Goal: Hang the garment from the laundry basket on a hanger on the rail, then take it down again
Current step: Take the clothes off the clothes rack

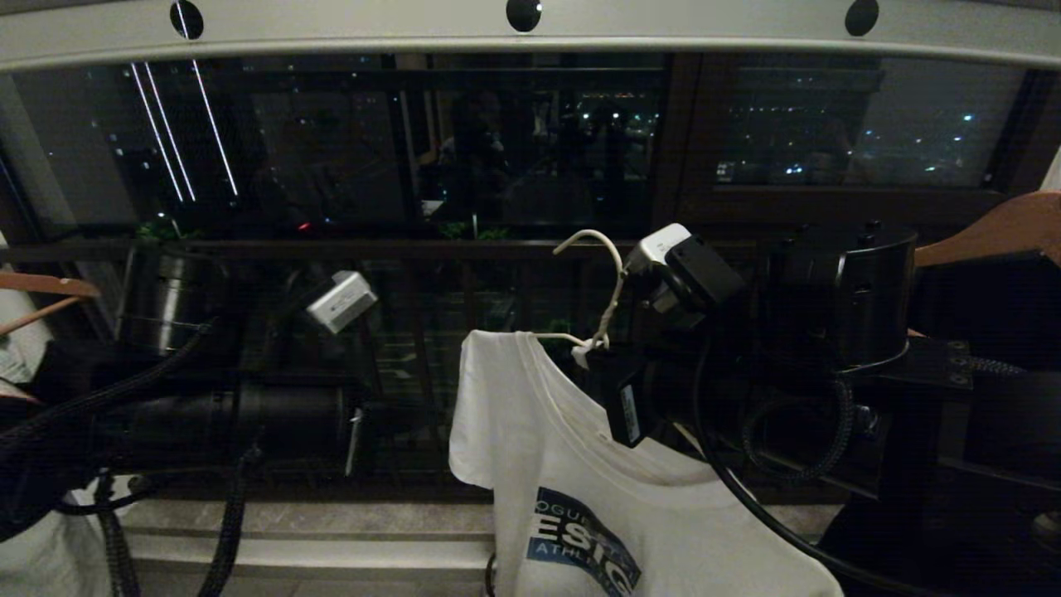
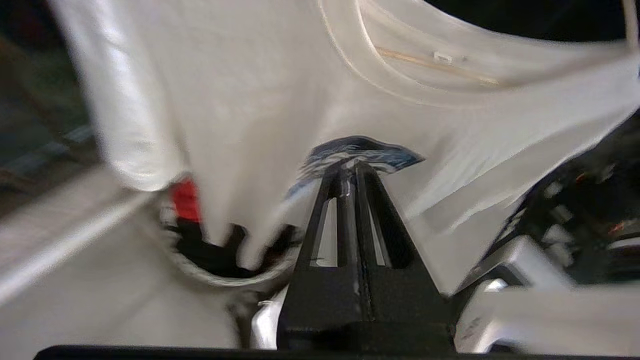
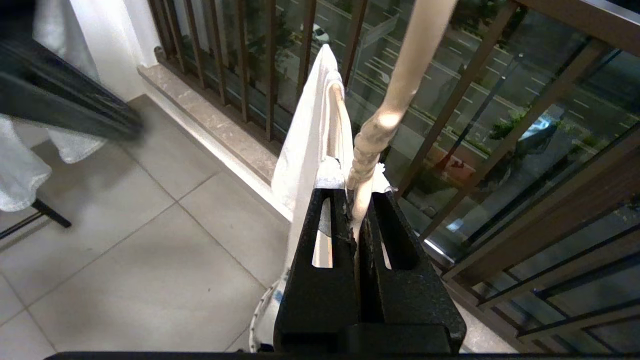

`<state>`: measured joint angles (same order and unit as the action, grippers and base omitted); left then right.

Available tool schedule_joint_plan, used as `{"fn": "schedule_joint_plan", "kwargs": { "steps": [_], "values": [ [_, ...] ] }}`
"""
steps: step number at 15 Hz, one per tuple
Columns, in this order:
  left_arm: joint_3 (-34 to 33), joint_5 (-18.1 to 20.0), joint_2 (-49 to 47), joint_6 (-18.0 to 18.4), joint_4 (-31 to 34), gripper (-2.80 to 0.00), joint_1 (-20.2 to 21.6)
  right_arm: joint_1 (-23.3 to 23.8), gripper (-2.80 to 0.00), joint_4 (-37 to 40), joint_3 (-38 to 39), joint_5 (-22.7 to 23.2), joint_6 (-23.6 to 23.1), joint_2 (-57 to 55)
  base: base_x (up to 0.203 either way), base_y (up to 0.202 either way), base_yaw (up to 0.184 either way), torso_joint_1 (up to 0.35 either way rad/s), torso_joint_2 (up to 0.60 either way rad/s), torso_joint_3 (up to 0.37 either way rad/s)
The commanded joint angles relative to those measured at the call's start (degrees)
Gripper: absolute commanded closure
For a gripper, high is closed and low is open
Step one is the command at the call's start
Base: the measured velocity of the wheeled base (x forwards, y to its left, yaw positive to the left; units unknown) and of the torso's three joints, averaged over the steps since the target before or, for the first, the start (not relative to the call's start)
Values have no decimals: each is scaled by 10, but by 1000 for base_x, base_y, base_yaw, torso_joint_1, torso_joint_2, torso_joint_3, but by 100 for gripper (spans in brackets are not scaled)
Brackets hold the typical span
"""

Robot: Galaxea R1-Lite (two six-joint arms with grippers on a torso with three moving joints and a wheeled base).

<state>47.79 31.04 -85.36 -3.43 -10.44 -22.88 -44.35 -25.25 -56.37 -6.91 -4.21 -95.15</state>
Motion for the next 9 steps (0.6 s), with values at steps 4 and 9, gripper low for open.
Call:
{"fn": "schedule_joint_plan", "kwargs": {
  "steps": [4, 9],
  "values": [
    [2, -157, -79, -105, -126, -280, -83, -14, 0, -2, 5, 0, 0, 0, 0, 0, 0, 0, 0, 0],
    [2, -261, -114, -110, -188, -280, -124, -21, 0, -2, 6, 0, 0, 0, 0, 0, 0, 0, 0, 0]
  ]
}}
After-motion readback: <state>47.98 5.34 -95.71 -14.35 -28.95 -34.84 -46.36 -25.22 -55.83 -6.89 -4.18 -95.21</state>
